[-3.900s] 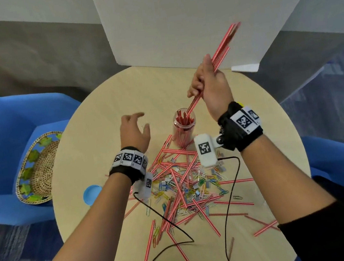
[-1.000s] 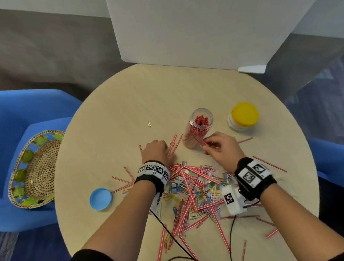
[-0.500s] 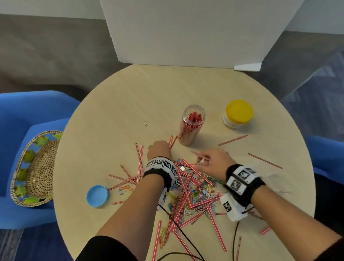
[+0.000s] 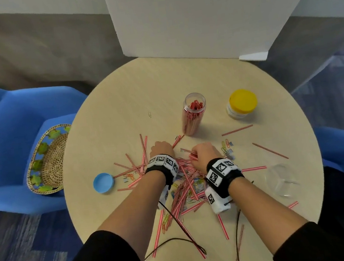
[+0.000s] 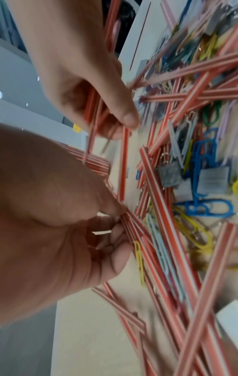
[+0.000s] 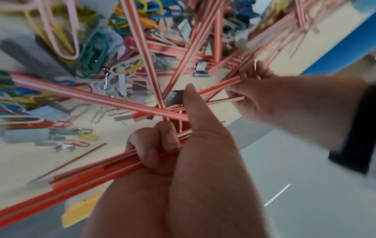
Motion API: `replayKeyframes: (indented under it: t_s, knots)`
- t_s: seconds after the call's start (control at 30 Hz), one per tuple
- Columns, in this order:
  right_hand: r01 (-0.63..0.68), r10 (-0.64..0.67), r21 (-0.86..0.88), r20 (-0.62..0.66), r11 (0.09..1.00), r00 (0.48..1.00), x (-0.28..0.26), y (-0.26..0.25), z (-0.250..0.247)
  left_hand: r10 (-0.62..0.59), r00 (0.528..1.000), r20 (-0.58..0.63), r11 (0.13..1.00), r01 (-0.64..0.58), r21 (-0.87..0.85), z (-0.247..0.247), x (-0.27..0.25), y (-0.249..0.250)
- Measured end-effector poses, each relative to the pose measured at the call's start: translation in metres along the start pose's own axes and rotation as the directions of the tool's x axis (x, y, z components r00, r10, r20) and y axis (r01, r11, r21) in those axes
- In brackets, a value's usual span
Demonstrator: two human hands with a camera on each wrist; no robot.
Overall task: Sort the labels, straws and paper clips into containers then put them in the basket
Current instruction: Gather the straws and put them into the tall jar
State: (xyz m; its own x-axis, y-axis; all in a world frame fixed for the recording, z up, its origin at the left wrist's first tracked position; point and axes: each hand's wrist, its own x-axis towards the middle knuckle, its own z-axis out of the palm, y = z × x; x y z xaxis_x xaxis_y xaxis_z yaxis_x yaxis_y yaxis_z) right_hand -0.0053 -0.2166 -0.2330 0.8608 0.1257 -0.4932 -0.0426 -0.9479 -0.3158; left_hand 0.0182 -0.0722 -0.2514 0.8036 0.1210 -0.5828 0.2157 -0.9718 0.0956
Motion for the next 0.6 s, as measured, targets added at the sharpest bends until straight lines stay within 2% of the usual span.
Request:
replayKeyframes:
  t_s: [0.1, 0.2, 0.27, 0.4, 0.6]
  knots:
    - [-0.002, 0.011, 0.179, -0.048, 0.984, 0.999, -0.008, 0.013, -0.008, -0.004, 0.998, -0.058, 0.997, 0.0, -0.074, -0.002, 0.0, -0.006]
    - [0.013, 0.002, 0.289, -0.051, 0.957, 0.999, -0.012, 0.022, -0.014, 0.049, 0.979, -0.197, 0.973, -0.091, -0.211, -0.005, -0.004, -0.016]
    - [0.028, -0.006, 0.344, -0.065, 0.938, 0.998, -0.013, 0.024, -0.02, 0.058, 0.958, -0.282, 0.93, -0.154, -0.334, -0.008, -0.01, -0.023]
    - [0.044, 0.006, 0.405, -0.122, 0.913, 0.993, -0.011, 0.027, -0.028, -0.009, 0.903, -0.431, 0.802, -0.25, -0.542, -0.015, -0.025, -0.039]
    - [0.085, -0.028, 0.416, -0.142, 0.905, 0.99, -0.016, 0.026, -0.026, -0.023, 0.846, -0.532, 0.677, -0.379, -0.631, -0.008, -0.038, -0.06]
